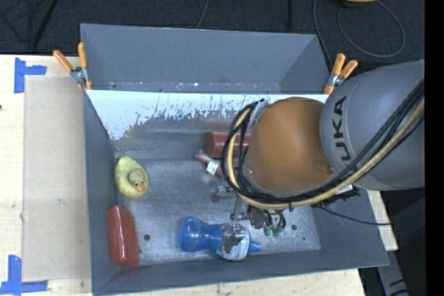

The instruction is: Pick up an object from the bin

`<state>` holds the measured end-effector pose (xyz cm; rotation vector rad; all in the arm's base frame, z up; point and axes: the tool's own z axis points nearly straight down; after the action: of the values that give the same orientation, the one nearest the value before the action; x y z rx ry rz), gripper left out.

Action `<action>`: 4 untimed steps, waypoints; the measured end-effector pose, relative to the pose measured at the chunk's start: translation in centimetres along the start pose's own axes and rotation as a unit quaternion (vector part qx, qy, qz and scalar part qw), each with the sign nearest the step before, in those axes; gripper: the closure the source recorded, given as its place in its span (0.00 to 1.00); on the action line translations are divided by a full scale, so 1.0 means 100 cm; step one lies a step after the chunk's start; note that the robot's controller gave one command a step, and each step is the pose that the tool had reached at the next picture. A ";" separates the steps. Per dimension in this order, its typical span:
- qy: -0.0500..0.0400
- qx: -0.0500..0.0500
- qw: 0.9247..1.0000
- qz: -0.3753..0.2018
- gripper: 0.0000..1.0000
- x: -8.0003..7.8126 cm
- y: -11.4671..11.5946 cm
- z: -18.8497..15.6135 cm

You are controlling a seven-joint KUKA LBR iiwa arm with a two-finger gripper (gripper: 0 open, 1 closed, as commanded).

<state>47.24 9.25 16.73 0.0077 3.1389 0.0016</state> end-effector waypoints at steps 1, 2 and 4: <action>0.004 0.001 1.000 0.000 0.00 0.002 -0.002 0.060; 0.003 0.001 1.000 0.025 0.00 0.001 -0.004 0.027; -0.015 -0.003 0.999 0.042 1.00 -0.012 -0.011 0.107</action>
Offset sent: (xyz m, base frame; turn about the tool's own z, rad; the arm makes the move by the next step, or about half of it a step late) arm -0.0007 -0.0041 -0.0226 0.0550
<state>48.43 8.11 6.07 0.1382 3.1059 0.0118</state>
